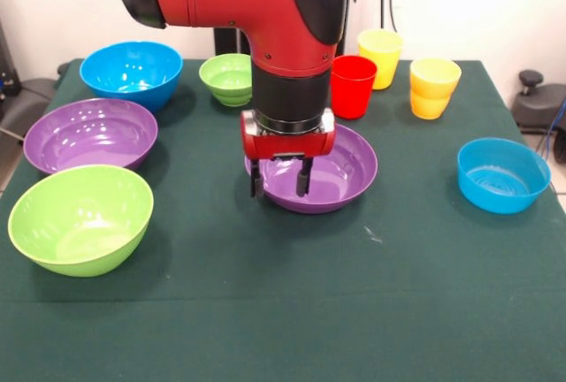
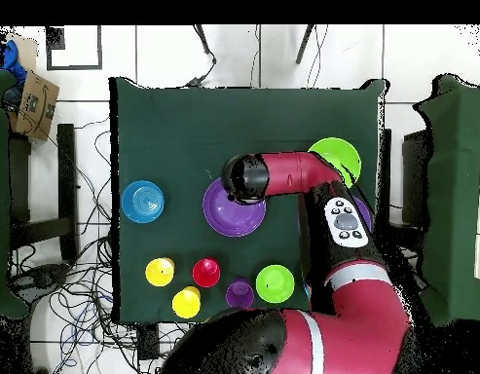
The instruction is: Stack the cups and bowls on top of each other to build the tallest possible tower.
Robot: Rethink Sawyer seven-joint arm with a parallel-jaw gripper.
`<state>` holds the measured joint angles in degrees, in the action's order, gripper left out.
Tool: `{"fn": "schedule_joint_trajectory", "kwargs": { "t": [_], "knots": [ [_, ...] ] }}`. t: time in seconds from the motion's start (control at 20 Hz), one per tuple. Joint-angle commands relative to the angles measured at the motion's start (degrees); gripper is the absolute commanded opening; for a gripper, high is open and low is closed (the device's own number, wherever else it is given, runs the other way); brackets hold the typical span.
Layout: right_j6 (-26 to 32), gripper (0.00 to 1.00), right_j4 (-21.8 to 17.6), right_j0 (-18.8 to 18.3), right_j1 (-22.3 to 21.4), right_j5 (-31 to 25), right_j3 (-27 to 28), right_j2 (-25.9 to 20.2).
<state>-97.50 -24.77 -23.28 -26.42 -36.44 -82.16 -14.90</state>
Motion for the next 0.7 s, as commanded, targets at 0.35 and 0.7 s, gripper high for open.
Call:
{"fn": "schedule_joint_trajectory", "kwargs": {
  "t": [0.35, 0.7],
  "knots": [
    [5.12, 1.00, 3.33, 0.13, -6.57, -11.94, -0.19, -4.69],
    [7.41, 1.00, 3.32, -0.53, -8.35, -15.49, 1.31, -4.98]
  ]
}}
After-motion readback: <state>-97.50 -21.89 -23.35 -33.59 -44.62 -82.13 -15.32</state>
